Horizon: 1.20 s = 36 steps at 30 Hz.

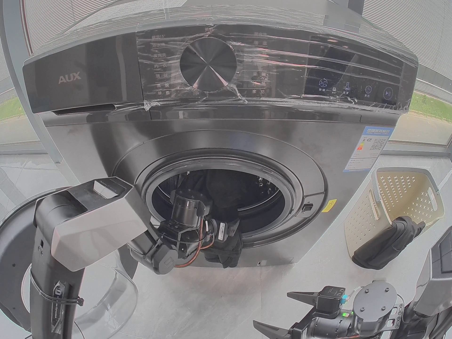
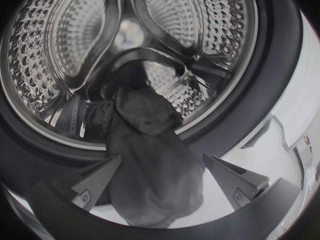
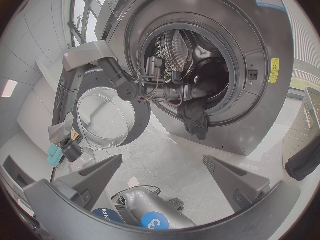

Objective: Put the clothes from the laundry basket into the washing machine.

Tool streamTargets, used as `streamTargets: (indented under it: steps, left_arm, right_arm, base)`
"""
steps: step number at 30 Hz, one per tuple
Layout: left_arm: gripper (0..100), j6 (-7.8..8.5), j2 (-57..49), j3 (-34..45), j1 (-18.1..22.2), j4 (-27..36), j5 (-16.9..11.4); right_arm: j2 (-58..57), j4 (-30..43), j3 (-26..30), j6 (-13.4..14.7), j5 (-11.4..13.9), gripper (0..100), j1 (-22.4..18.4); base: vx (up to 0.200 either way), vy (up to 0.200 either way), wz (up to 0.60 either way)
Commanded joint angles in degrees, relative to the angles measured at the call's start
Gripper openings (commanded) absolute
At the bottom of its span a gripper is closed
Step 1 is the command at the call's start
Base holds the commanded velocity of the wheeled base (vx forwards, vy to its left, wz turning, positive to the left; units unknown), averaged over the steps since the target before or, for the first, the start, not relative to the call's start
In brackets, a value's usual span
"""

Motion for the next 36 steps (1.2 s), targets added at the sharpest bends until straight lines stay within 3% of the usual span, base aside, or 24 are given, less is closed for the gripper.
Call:
streamTargets:
  steps: [1,18,19,25,28,31,36]
  left_arm:
    - [100,0.89,-2.7,4.5,-1.6,1.6,-0.9]
    - [100,0.8,3.1,-1.1,0.7,0.3,-0.5]
    - [0,0.8,3.1,-1.1,0.7,0.3,-0.6]
    - [0,0.71,3.8,-2.5,0.7,-0.2,-0.4]
    - [0,-0.7,3.9,-5.2,0.4,-1.6,-0.4]
    - [0,-3.25,5.0,-10.1,0.5,-2.9,0.7]
    - [0,-4.3,7.2,-17.1,1.1,-5.0,3.8]
  right_arm:
    - [0.1,0.0,1.0,0.0,0.0,100,0.0]
    - [0.0,0.0,1.0,-0.1,0.0,100,0.1]
    - [0.1,0.0,0.9,0.0,0.0,100,0.1]
    - [0.2,-0.1,0.7,0.0,0.0,100,0.0]
    - [-0.3,-0.1,0.0,-0.1,0.0,100,0.0]
    - [-0.6,-0.2,-0.6,-0.1,0.0,100,-0.1]
    - [-0.6,-0.2,-0.7,-0.1,0.0,100,-0.1]
  base:
    - [0.0,0.0,0.0]
    - [0.0,0.0,0.0]
    - [0.0,0.0,0.0]
    - [0.0,0.0,0.0]
    - [0.0,0.0,0.0]
    - [0.0,0.0,0.0]
    - [0.0,0.0,0.0]
